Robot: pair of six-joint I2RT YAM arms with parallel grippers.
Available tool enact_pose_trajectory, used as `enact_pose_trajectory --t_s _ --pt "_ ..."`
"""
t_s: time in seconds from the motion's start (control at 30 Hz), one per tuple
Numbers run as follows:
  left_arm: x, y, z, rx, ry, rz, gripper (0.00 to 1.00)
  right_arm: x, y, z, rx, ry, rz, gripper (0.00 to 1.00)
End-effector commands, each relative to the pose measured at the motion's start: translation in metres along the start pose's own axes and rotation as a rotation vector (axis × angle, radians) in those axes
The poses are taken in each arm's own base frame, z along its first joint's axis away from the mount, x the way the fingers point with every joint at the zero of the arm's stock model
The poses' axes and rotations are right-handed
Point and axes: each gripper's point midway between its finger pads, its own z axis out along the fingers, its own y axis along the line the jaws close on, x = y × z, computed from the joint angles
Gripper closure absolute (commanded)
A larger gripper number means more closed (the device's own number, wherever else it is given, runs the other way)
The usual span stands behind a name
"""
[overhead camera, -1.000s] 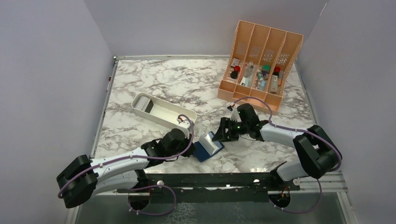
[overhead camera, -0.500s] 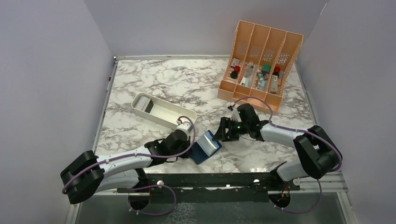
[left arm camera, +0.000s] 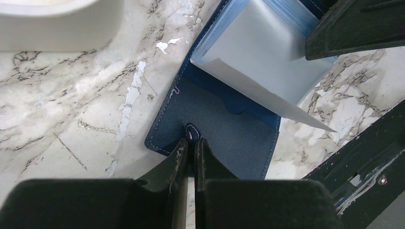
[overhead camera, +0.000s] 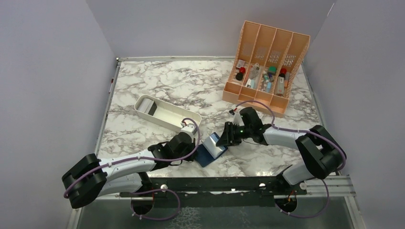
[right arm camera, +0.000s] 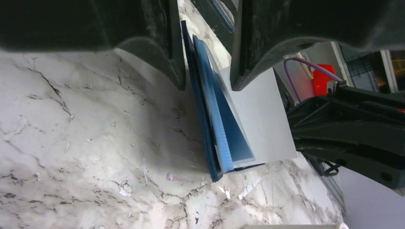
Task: Put the credit cards into the card holder
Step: Open the card holder at the center of the board.
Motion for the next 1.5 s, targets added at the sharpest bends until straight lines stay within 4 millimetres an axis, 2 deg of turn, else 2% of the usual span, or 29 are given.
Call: enact_pose_trajectory --t_s 0.0,0.1,0.27,0.37,0.5,0.6,0.7,0.87,1.0,1.23,1.47 --pt "-0.018 -0.008 0.003 0.014 -0.059 0.008 0.91 0.007 0.004 0.002 -0.036 0.013 0.003 0.63" --pt "-0.021 -0.008 0.007 -0.002 -0.063 0.013 0.91 0.003 0.006 -0.006 -0.014 -0.027 0.007 0.74" --pt "-0.028 -0.012 0.014 -0.026 -0.045 0.007 0.85 0.001 0.013 -0.03 0.028 -0.112 0.015 0.79" --pt "-0.035 -0.024 0.018 0.001 -0.032 -0.002 0.74 0.003 0.006 -0.042 0.097 -0.152 0.038 0.81" --pt "-0.054 -0.043 0.015 0.028 -0.033 -0.026 0.66 0.008 -0.015 -0.055 0.234 -0.173 0.072 0.81" --pt "-0.066 -0.058 0.011 0.094 -0.066 -0.032 0.64 0.01 -0.01 -0.054 0.193 -0.178 0.06 0.79" --pt "-0.067 -0.05 0.014 0.042 -0.069 -0.032 0.64 0.008 -0.004 -0.053 0.162 -0.176 0.051 0.68" --pt "-0.052 -0.03 0.019 -0.043 -0.021 -0.007 0.7 -0.005 0.001 -0.054 0.162 -0.212 0.016 0.64" --pt "-0.041 -0.021 0.02 -0.072 0.0 -0.012 0.7 -0.007 0.003 -0.049 0.142 -0.199 0.002 0.55" --pt "-0.029 -0.011 0.019 -0.08 -0.004 -0.037 0.77 -0.008 0.021 -0.038 0.025 -0.166 -0.018 0.52" --pt "-0.023 -0.005 0.022 -0.091 -0.008 -0.039 0.8 -0.007 0.021 -0.025 -0.011 -0.132 -0.006 0.52"
